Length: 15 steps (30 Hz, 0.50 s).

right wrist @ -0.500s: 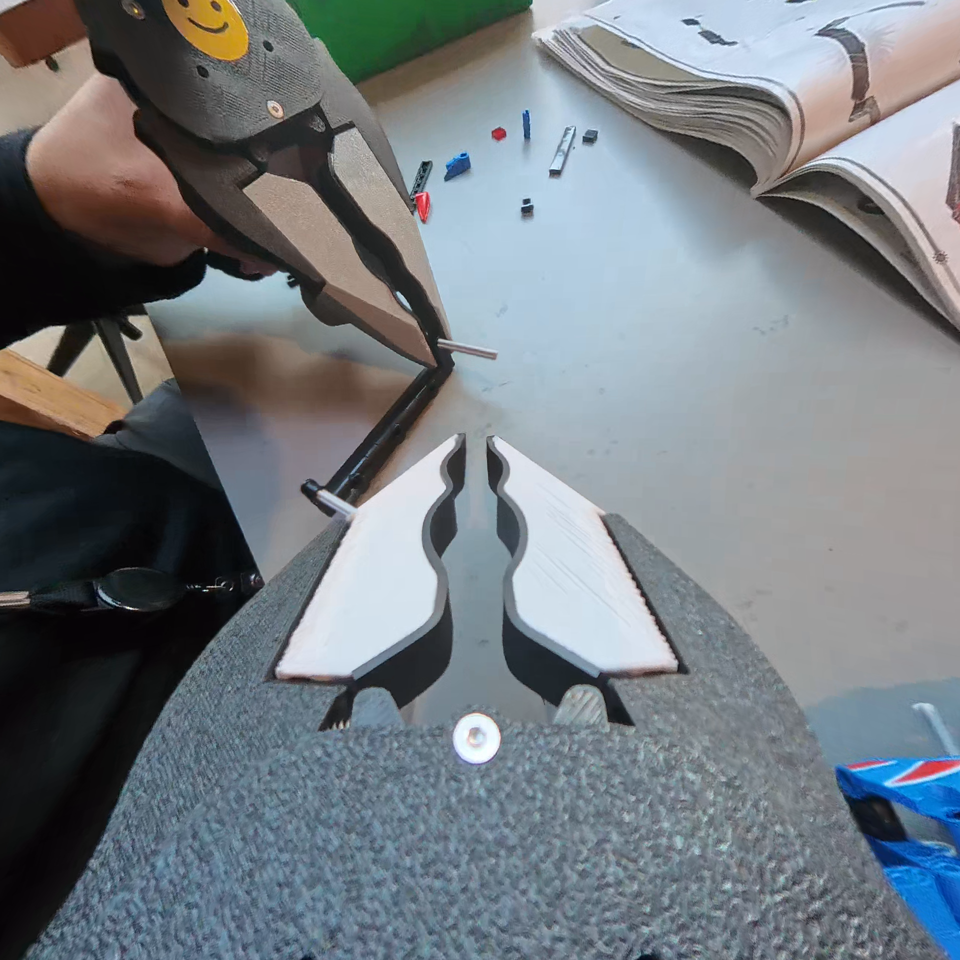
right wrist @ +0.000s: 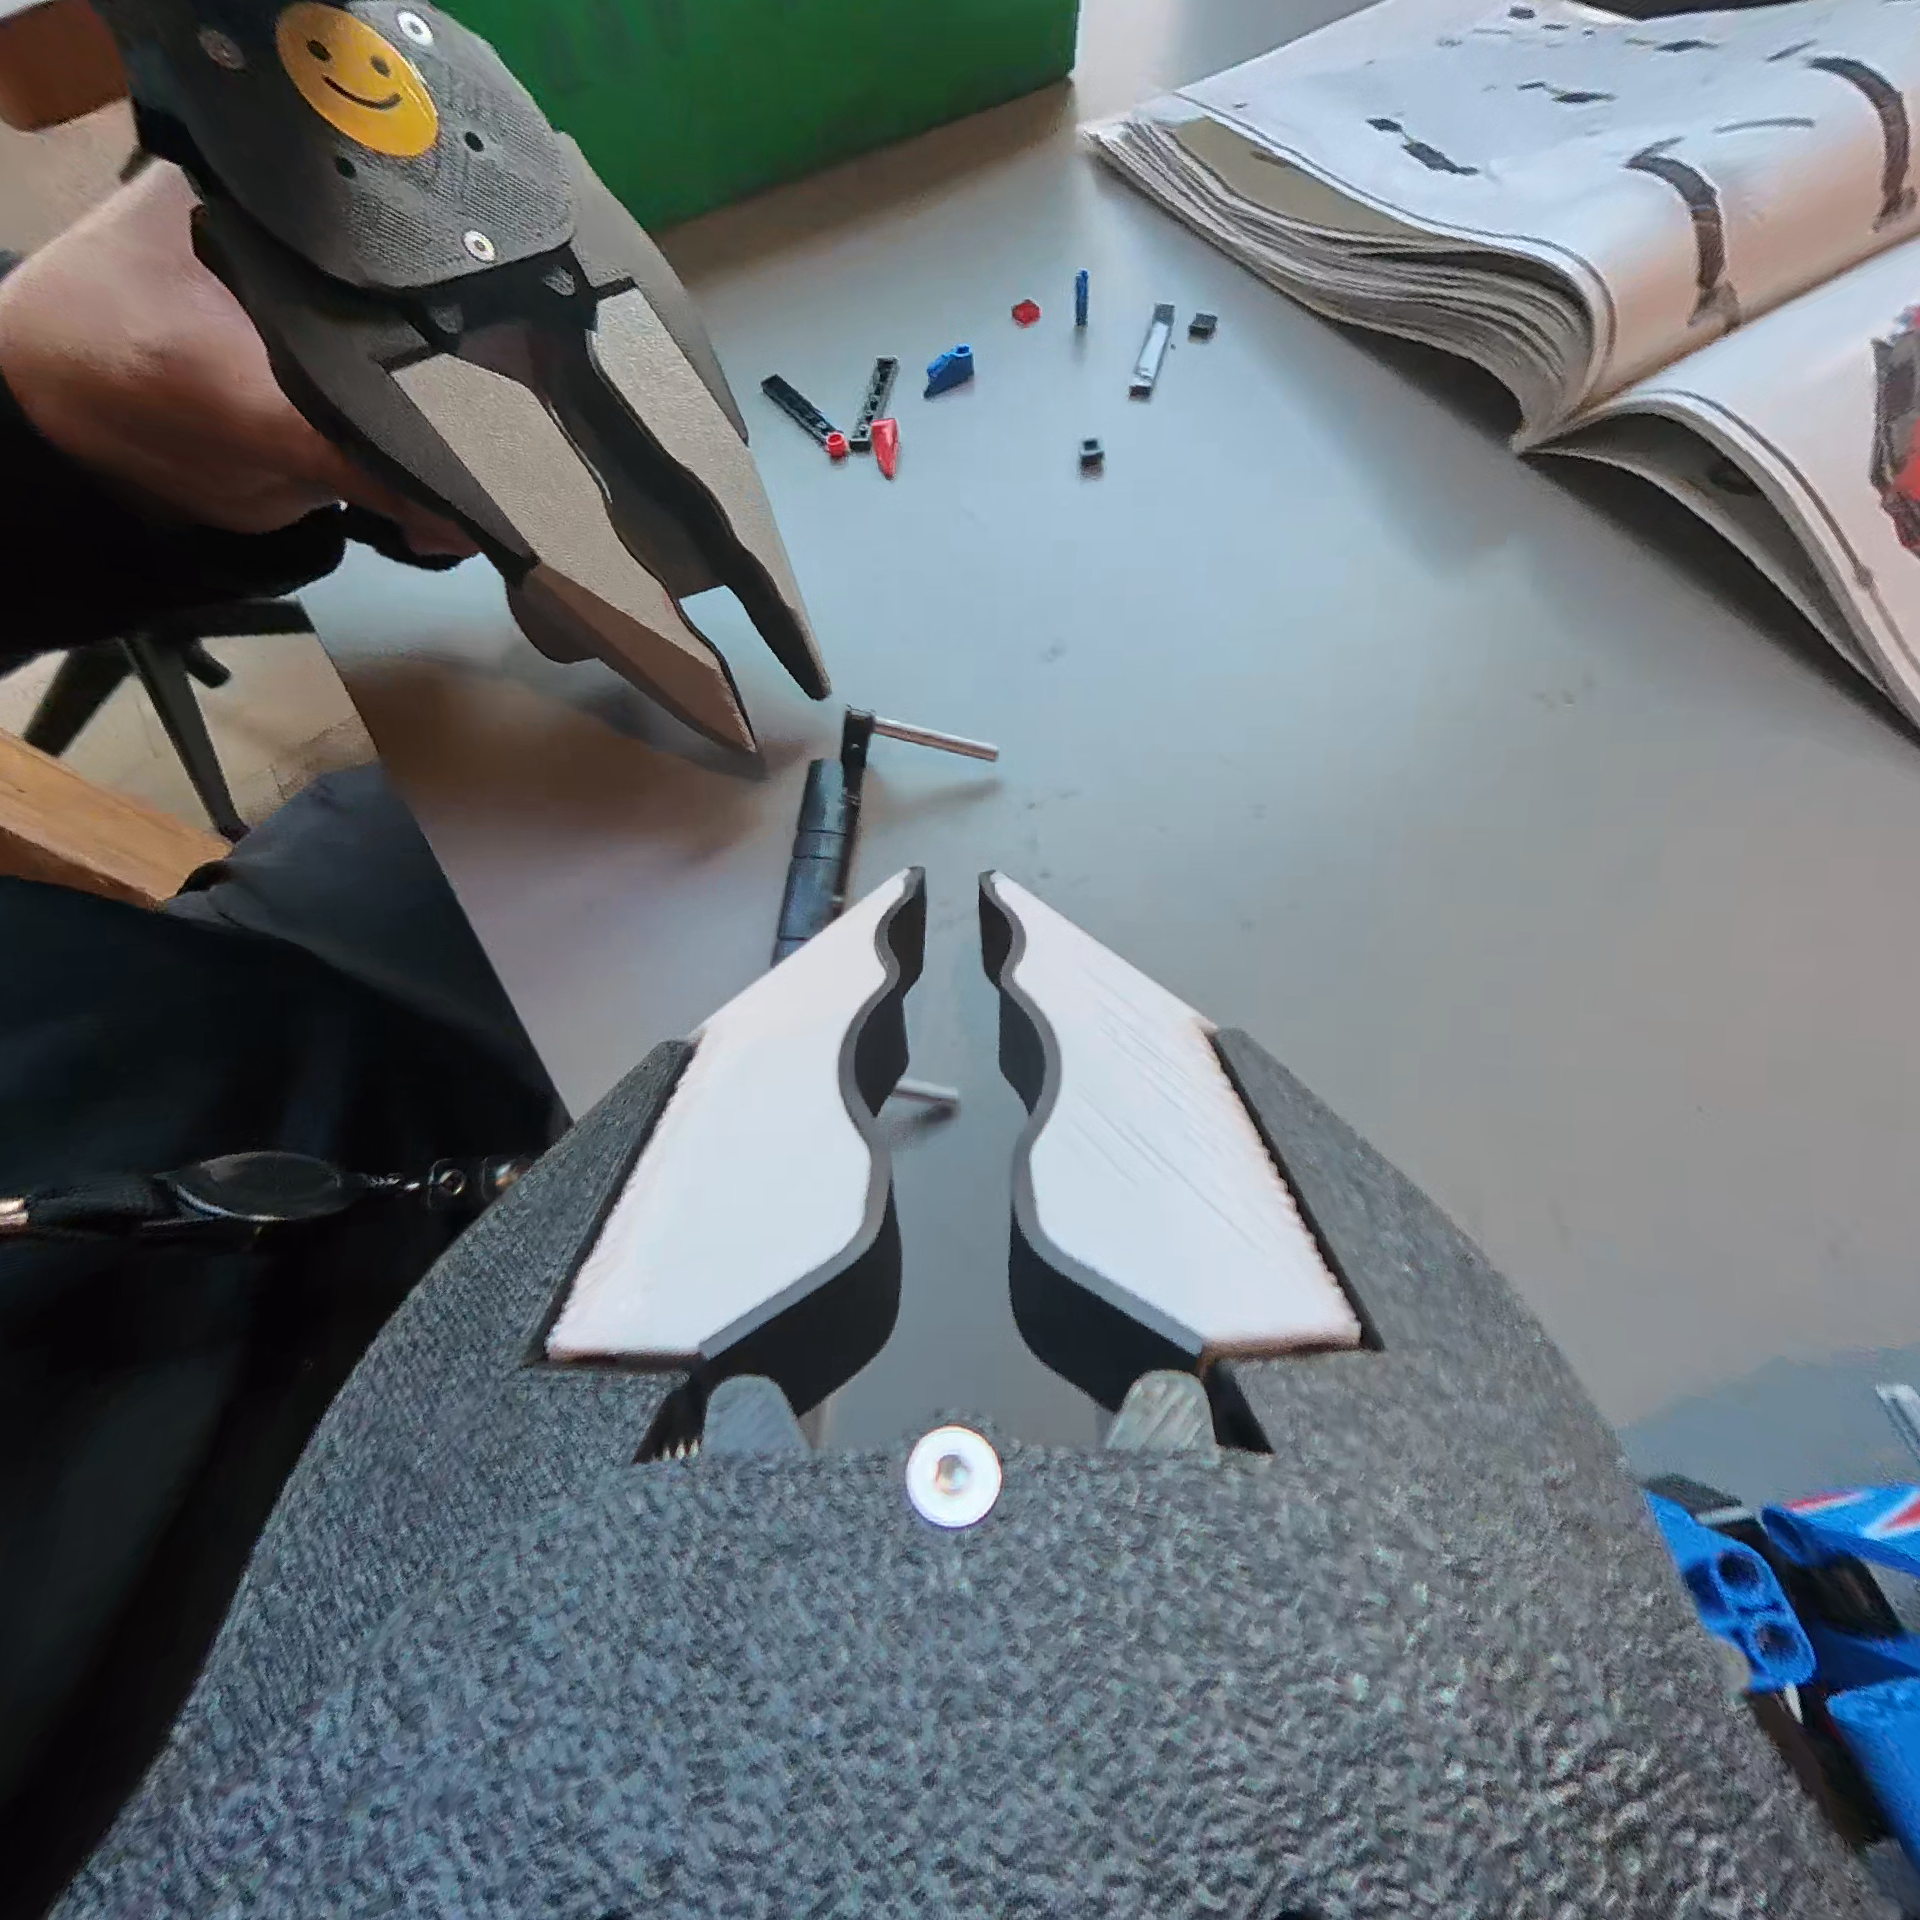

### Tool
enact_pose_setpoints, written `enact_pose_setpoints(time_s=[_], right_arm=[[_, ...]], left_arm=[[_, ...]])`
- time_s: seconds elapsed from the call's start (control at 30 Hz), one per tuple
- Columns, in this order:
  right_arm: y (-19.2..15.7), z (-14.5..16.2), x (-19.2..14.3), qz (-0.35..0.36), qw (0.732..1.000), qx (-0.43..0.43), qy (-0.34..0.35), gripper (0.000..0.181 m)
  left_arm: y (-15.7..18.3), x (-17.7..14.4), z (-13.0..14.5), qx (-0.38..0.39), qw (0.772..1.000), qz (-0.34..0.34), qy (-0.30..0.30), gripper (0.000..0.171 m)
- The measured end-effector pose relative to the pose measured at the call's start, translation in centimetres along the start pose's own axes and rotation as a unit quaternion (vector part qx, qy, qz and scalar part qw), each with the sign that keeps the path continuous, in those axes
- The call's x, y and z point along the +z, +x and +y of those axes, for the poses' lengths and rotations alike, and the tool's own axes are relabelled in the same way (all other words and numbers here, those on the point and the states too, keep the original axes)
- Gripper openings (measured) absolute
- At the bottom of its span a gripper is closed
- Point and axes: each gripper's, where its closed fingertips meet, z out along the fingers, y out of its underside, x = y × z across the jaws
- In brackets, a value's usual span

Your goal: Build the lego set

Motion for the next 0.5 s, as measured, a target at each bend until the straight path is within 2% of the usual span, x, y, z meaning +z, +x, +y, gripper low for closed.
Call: enact_pose_setpoints(time_s=[0.3, 0.5], right_arm=[[-1.8, -1.5, 4.5, -0.010, 0.999, 0.018, -0.034, 0.030], [-1.4, -1.0, 6.6, -0.035, 0.995, 0.066, -0.069, 0.034]], left_arm=[[-0.6, 0.3, -0.3, 0.099, 0.995, 0.001, 0.002, 0.025], [0.2, 1.0, -0.5, 0.148, 0.987, 0.063, -0.011, 0.024]])
